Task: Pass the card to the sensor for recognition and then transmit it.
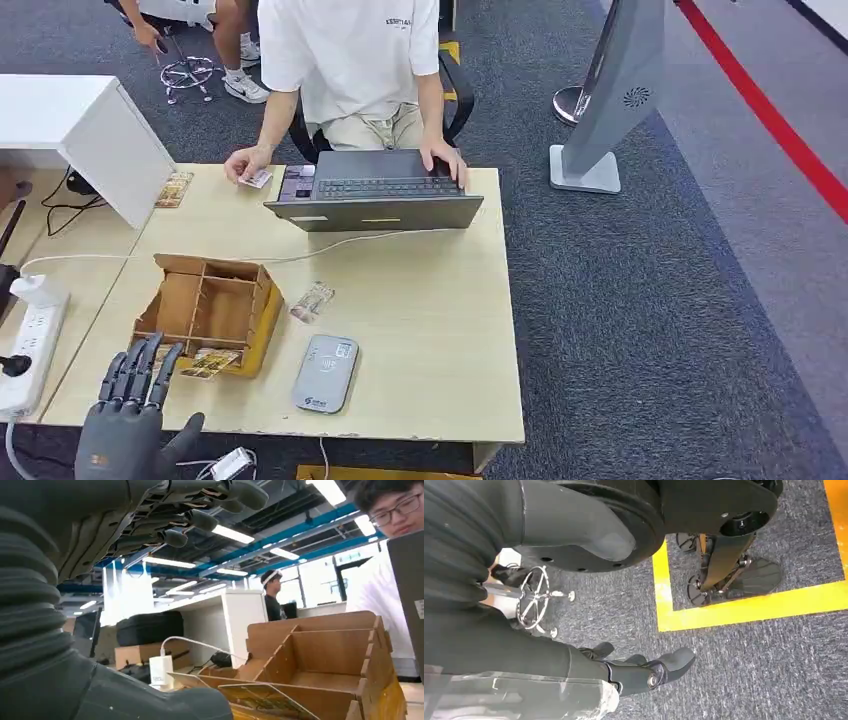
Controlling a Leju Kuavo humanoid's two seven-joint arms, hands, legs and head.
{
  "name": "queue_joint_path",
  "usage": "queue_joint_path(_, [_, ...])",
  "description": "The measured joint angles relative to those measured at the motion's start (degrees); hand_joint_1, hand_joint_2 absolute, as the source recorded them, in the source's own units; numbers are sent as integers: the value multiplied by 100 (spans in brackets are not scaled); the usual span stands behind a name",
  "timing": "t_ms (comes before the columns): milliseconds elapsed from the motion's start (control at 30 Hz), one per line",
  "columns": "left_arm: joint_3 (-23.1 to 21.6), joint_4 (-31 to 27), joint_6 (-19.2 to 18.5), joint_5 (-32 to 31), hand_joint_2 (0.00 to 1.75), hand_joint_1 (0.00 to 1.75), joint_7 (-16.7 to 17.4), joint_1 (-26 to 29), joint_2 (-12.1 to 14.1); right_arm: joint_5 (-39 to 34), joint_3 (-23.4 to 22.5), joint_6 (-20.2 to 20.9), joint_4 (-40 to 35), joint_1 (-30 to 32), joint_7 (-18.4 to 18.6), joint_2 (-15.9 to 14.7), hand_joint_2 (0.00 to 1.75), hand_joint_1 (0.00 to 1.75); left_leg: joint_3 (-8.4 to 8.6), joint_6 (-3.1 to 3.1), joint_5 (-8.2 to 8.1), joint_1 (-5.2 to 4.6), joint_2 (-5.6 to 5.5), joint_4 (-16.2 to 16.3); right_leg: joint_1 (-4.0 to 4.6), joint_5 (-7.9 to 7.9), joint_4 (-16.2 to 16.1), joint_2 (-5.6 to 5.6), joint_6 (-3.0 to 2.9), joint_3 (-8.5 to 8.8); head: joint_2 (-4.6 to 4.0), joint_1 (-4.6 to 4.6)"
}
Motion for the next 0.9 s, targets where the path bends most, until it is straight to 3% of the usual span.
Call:
queue_joint_path(333, [882,483,0,-26,175,0,-918,-351,-772,101,0,7,0,-20,17,0,175,0,1,0,0,1,-2,0,1,1,0,-4,0,1,0,4])
queue_joint_path(567, [1250,886,0,-22,175,0,-1205,-645,-1118,162,17,9,0,-26,17,0,175,0,1,0,1,1,-2,0,1,1,0,-4,-1,1,0,0])
queue_joint_path(900, [1529,1397,2,-61,175,0,-1354,-978,-1360,221,39,44,0,-34,-9,7,175,0,1,0,1,1,-5,0,1,1,1,-4,-1,1,0,2])
